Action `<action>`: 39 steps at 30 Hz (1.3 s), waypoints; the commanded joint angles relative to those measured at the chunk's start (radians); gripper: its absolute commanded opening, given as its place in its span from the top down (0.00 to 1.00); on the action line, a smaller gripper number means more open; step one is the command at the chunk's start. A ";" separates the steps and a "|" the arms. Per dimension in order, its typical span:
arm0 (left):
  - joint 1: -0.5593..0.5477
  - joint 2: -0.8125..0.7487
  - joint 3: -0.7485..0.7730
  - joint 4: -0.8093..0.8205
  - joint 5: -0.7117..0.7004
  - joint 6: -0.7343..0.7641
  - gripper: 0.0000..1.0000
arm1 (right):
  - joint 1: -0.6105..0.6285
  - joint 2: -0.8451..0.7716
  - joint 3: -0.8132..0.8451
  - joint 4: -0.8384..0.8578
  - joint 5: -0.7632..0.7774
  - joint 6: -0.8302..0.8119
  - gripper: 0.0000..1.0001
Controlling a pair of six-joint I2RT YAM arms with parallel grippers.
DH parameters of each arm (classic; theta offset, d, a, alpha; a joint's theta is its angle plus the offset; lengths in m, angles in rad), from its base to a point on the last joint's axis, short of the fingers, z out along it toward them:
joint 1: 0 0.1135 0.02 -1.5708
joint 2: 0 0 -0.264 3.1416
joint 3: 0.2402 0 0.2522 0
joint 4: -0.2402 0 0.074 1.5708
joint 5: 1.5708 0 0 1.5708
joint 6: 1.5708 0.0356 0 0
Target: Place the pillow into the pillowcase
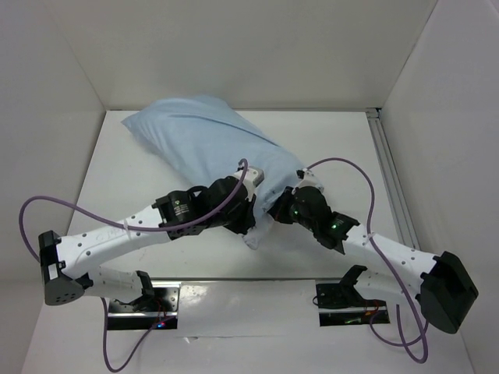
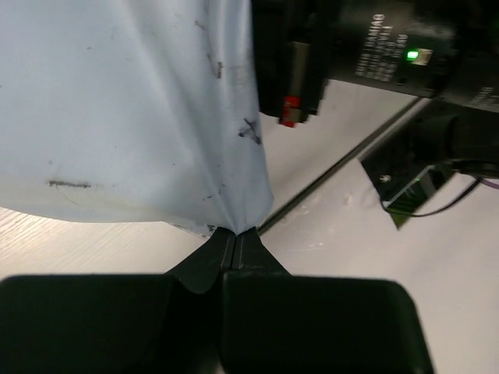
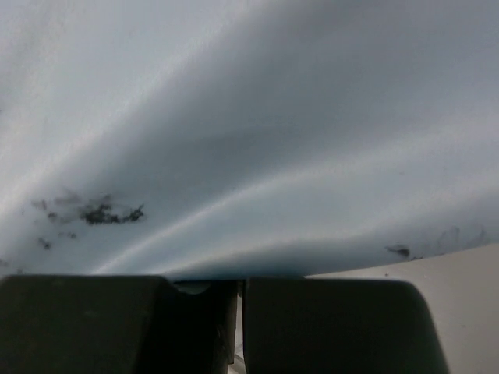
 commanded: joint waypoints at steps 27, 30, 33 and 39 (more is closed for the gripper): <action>-0.064 0.313 0.393 0.326 0.673 -0.007 1.00 | -0.254 0.179 0.050 0.389 -0.049 0.196 1.00; -0.064 0.250 0.337 0.288 0.561 0.013 1.00 | -0.263 0.121 0.026 0.373 -0.040 0.186 1.00; -0.053 0.224 0.341 0.146 0.366 0.013 0.86 | -0.272 0.058 -0.008 0.373 -0.075 0.197 1.00; -0.053 0.211 0.361 -0.148 -0.040 -0.060 0.12 | -0.263 0.070 0.063 0.245 -0.149 0.086 0.86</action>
